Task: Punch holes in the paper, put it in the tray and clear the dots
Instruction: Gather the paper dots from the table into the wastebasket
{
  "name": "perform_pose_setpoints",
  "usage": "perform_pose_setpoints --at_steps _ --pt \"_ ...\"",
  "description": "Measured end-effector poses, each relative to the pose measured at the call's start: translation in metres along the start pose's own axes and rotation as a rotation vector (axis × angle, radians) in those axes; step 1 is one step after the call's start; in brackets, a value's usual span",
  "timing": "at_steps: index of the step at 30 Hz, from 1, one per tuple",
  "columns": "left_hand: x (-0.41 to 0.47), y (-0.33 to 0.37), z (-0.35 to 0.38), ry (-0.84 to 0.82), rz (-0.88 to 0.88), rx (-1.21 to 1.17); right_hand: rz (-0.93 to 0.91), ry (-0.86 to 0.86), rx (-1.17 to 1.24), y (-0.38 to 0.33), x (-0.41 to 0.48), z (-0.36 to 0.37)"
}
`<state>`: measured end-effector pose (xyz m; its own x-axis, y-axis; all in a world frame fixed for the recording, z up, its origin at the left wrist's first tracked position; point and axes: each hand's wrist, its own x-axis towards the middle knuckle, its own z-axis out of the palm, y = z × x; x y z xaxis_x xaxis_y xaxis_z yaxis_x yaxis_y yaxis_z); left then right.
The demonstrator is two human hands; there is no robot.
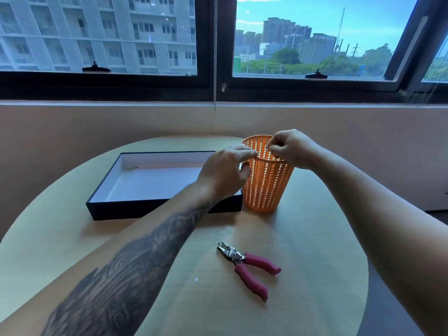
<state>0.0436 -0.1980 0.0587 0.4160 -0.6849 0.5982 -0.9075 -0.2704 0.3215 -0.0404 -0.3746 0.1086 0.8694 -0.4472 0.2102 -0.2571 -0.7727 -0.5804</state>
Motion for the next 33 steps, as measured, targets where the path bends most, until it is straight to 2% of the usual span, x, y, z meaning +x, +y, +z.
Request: perform_pose_setpoints --at_steps 7,21,24,29,33 --pt "-0.002 0.000 0.000 -0.003 -0.008 -0.005 -0.031 0.033 -0.066 0.003 0.000 0.003" --pt "-0.004 0.001 0.000 -0.037 -0.018 -0.004 -0.024 0.004 0.004 0.005 0.000 0.004" --pt "-0.009 -0.001 -0.006 -0.092 -0.018 0.036 -0.104 0.049 0.017 0.003 -0.005 0.004" --pt "-0.039 -0.022 -0.020 -0.060 -0.139 -0.002 -0.365 0.204 -0.152 -0.013 -0.030 0.012" --pt "-0.084 -0.047 -0.022 -0.126 -0.247 -0.007 -0.500 0.094 -0.161 -0.033 -0.069 0.047"
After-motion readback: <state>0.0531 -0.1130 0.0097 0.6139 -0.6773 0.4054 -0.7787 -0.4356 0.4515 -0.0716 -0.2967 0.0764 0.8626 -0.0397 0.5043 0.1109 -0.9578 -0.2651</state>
